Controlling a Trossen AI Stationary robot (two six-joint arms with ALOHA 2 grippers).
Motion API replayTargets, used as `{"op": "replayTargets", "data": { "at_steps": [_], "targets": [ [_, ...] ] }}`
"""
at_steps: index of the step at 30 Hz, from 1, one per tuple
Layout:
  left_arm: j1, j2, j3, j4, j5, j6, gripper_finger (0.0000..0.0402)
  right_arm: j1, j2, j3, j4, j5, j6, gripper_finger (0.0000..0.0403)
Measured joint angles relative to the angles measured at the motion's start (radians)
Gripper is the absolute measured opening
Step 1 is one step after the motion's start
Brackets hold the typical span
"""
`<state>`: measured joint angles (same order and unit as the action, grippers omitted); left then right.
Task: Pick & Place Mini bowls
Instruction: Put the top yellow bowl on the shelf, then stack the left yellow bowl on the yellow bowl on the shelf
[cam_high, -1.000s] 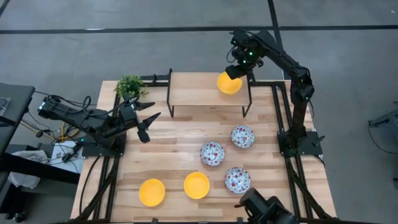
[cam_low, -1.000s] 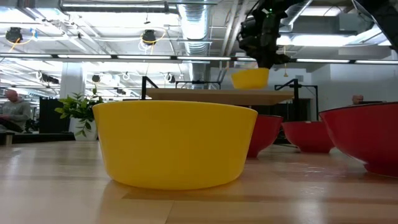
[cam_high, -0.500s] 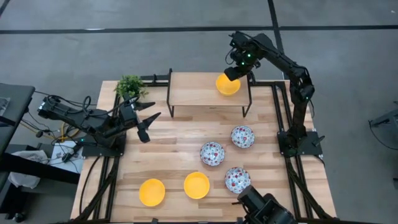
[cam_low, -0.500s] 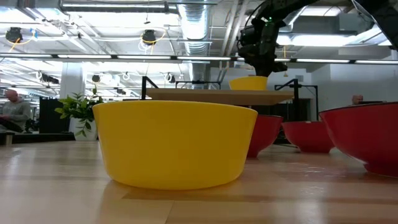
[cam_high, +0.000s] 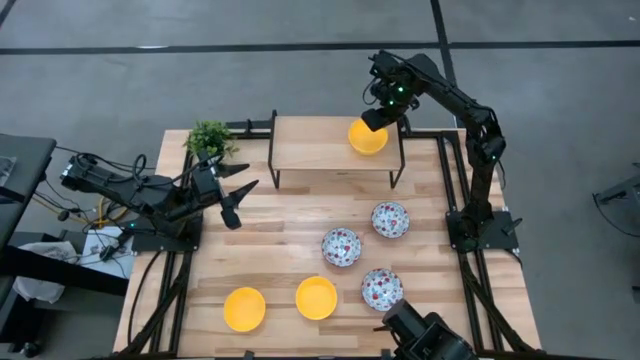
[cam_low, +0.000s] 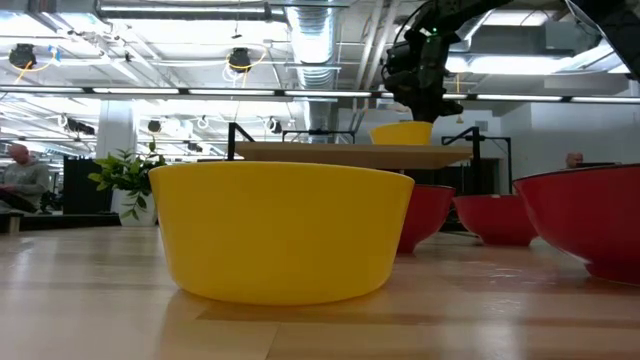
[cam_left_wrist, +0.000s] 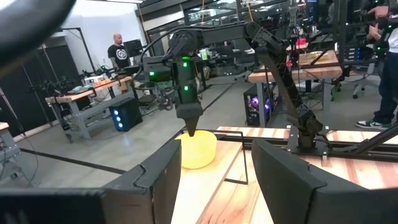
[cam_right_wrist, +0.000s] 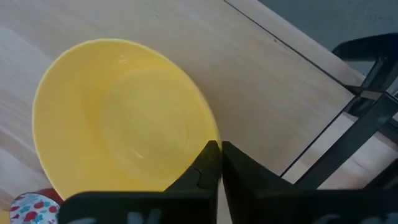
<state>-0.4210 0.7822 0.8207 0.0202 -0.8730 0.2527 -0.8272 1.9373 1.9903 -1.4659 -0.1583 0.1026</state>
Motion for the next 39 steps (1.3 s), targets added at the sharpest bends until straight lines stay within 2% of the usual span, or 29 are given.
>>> {"op": "replayTargets", "data": {
  "at_steps": [10,17,23,27,32,39],
  "targets": [
    [0.000,0.000,0.000,0.001,-0.001,0.000,0.0195,0.002,0.000,0.000,-0.009,0.000,-0.006,0.0096],
    [0.000,0.000,0.000,0.002,0.000,0.004,0.0195,0.002,-0.001,0.017,-0.044,0.001,-0.006,0.0103],
    [0.000,0.000,0.000,0.003,-0.001,0.004,0.0195,-0.006,-0.013,0.133,-0.103,0.000,-0.006,0.0101],
    [0.000,0.000,0.000,0.003,-0.001,0.004,0.0195,-0.006,-0.073,0.188,-0.103,0.003,0.013,0.0101],
    [0.000,0.000,0.000,0.003,0.000,0.001,0.0195,0.022,-0.196,0.195,-0.105,-0.002,0.029,0.0101],
    [0.000,0.000,0.000,0.003,0.000,0.000,0.0195,0.187,-0.372,0.195,-0.105,0.001,0.018,0.0101]
  ]
}}
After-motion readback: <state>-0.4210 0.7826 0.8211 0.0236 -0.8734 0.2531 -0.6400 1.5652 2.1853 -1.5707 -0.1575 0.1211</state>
